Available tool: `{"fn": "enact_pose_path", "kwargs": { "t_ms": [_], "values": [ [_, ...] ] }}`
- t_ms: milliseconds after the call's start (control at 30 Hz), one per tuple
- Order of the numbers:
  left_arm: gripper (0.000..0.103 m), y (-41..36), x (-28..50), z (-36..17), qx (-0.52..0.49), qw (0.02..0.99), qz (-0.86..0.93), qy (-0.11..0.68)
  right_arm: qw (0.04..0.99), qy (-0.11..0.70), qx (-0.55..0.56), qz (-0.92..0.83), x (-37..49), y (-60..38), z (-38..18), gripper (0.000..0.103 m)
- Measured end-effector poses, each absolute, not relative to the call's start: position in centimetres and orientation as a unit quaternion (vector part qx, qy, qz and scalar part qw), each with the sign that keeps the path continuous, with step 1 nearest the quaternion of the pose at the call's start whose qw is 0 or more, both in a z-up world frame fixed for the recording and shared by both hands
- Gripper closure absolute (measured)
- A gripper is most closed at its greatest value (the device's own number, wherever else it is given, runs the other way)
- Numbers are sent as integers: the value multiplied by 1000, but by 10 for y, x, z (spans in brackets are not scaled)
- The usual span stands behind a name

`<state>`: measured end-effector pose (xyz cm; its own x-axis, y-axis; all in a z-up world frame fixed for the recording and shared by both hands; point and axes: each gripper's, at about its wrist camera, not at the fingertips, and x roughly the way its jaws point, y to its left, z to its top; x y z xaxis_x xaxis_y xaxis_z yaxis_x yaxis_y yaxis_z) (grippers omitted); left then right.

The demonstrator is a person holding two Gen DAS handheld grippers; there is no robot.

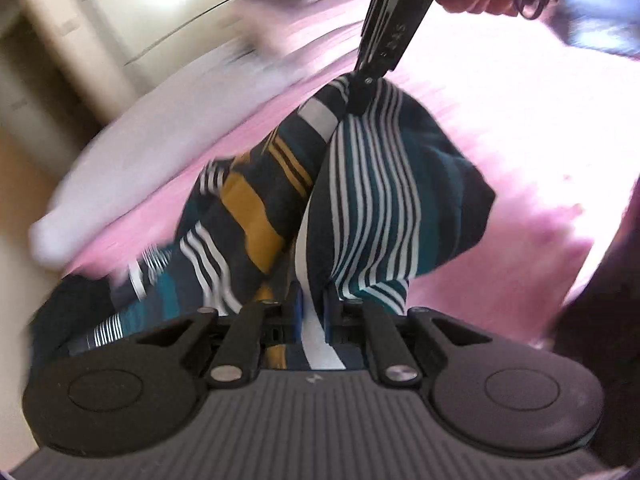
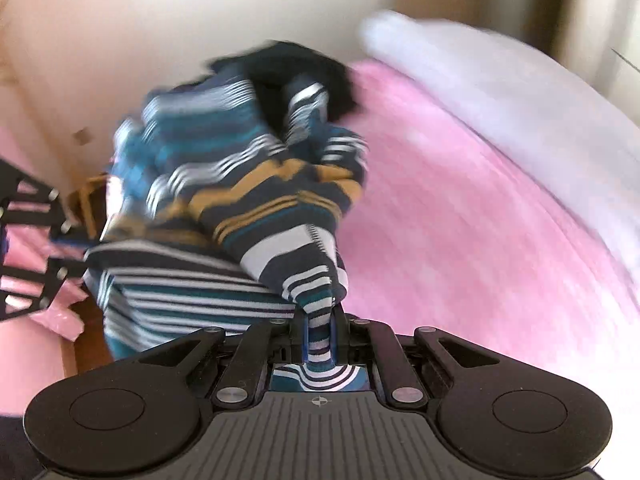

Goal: Fold clothes

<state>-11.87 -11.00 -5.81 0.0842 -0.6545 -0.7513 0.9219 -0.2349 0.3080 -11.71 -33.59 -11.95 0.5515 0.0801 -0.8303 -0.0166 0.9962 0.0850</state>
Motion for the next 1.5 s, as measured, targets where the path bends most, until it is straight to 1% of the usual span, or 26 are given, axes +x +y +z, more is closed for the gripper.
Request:
{"fn": "enact_pose_path", "kwargs": {
  "t_ms": [100, 200, 367, 467, 567, 633, 667, 733, 833, 933, 1033, 1100, 1133, 1167, 1200, 1233, 1267, 1300, 1367, 1433, 1500],
  "values": [
    [96, -143, -170, -44, 396, 530, -735, 149, 870, 483, 78, -57, -214, -371, -112, 96],
    [96, -177, -216, -27, 375, 456, -798, 124, 858, 480, 105, -153, -306, -380, -95, 96],
    [96, -182, -267, 7, 325, 370, -865, 90, 826, 442, 154, -315, -432, -371, -53, 96],
    [96, -185, -297, 26, 293, 316, -900, 69, 804, 405, 171, -401, -482, -350, -15, 96],
    [96, -188, -327, 46, 259, 260, -929, 47, 790, 369, 159, -463, -509, -325, 28, 96],
    [96, -190, -347, 60, 236, 222, -945, 32, 791, 347, 126, -487, -514, -305, 58, 96],
    [96, -192, -347, 70, 223, 221, -949, 29, 794, 335, 111, -495, -513, -299, 73, 96],
    [96, -193, -329, 91, 196, 229, -953, 32, 801, 310, 86, -504, -502, -290, 102, 96],
    [96, -214, -295, 118, 166, 266, -948, 46, 824, 277, 55, -491, -470, -286, 137, 95],
    [96, -238, -243, 128, 149, 326, -929, 87, 853, 257, 39, -453, -424, -298, 152, 95],
    [94, -276, -210, 112, 154, 399, -892, 149, 880, 255, 38, -399, -360, -338, 137, 95],
    [90, -305, -192, 96, 159, 449, -858, 192, 894, 259, 44, -364, -311, -379, 112, 94],
    [87, -321, -183, 82, 166, 487, -830, 215, 898, 266, 47, -347, -285, -404, 94, 93],
    [77, -337, -174, 67, 173, 523, -800, 237, 900, 278, 48, -332, -258, -430, 71, 85],
    [73, -345, -168, 51, 184, 553, -772, 254, 900, 288, 51, -324, -232, -456, 48, 63],
    [68, -354, -161, 34, 196, 582, -741, 271, 898, 296, 55, -321, -208, -480, 26, 51],
    [68, -362, -155, 17, 206, 610, -710, 287, 897, 303, 64, -316, -196, -498, 6, 37],
    [68, -365, -150, 0, 221, 624, -685, 305, 897, 307, 78, -307, -193, -510, -13, 35],
    [59, -361, -147, -35, 243, 638, -646, 342, 897, 315, 107, -290, -187, -534, -49, 35],
    [58, -354, -152, -69, 263, 639, -616, 378, 896, 323, 134, -272, -181, -559, -85, 35],
    [55, -344, -165, -101, 281, 629, -596, 413, 884, 354, 172, -253, -192, -570, -125, 35]
  ]
}}
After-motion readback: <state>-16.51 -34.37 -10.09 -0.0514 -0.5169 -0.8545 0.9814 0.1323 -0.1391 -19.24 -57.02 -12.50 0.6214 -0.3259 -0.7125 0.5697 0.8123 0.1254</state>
